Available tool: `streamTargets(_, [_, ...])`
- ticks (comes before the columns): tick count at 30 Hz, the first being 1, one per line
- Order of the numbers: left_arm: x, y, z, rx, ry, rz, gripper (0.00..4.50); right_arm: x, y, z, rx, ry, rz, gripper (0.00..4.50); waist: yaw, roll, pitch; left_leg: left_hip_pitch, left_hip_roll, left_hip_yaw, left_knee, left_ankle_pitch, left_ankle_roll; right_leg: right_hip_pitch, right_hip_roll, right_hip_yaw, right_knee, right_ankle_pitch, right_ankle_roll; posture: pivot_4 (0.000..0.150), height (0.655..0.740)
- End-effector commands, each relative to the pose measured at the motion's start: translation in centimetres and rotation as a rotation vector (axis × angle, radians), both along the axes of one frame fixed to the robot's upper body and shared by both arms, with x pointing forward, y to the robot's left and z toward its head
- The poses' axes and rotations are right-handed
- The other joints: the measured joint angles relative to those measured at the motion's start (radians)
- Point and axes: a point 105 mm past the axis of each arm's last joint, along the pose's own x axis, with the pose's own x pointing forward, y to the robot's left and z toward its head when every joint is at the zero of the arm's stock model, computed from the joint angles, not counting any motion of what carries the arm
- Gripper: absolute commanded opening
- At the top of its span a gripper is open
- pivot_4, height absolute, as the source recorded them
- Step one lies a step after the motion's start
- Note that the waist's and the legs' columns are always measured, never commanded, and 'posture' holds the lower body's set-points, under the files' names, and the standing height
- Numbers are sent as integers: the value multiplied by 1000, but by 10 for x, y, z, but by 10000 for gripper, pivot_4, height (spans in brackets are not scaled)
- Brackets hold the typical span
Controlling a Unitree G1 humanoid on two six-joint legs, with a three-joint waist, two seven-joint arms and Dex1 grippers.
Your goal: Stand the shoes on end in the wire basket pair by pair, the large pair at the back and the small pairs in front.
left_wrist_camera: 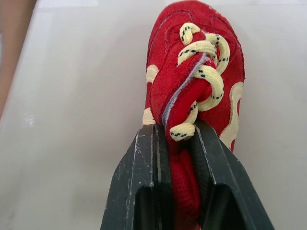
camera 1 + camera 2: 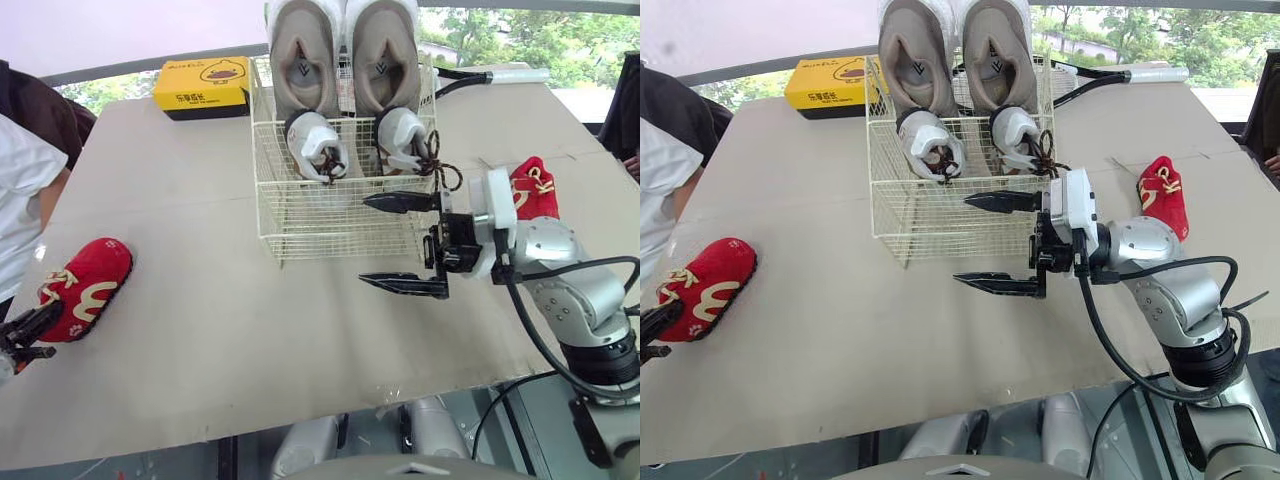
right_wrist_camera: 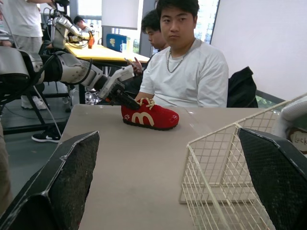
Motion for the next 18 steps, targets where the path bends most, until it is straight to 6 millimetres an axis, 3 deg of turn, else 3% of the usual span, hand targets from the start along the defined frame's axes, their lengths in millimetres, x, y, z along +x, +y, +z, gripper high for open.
streamTargets(1, [11,-25,43,-24,-165,-124,2782,-2,-1,9,27,-40,-1,45000,-1,-3,0,0,0,0,0,0,0,0,0,0,0,0,0,1500,7400])
streamTargets(7, [25,-87,77,76,-196,-446,2782,3,-1,12,26,-47,7,45000,-16,-7,0,-2,1,0,1,0,0,-1,0,0,-1,0,0,1500,7400])
streamTargets(11, [42,-118,134,238,-319,-639,2782,9,-3,21,-24,-47,14,45000,-22,-7,1,-4,1,-2,1,0,0,-3,0,-3,0,0,0,1500,7400])
streamTargets(15, [57,-146,209,445,-439,-805,2782,20,-13,48,-78,-60,-32,45000,-27,-7,2,-11,1,-5,3,0,-1,-6,0,-7,-1,1,-1,1500,7400])
streamTargets(18, [55,-175,236,581,-442,-988,2782,24,-29,77,-118,-40,-72,45000,-33,-6,3,-17,-1,-4,4,0,-1,-12,-3,-14,-1,1,-1,1500,7400])
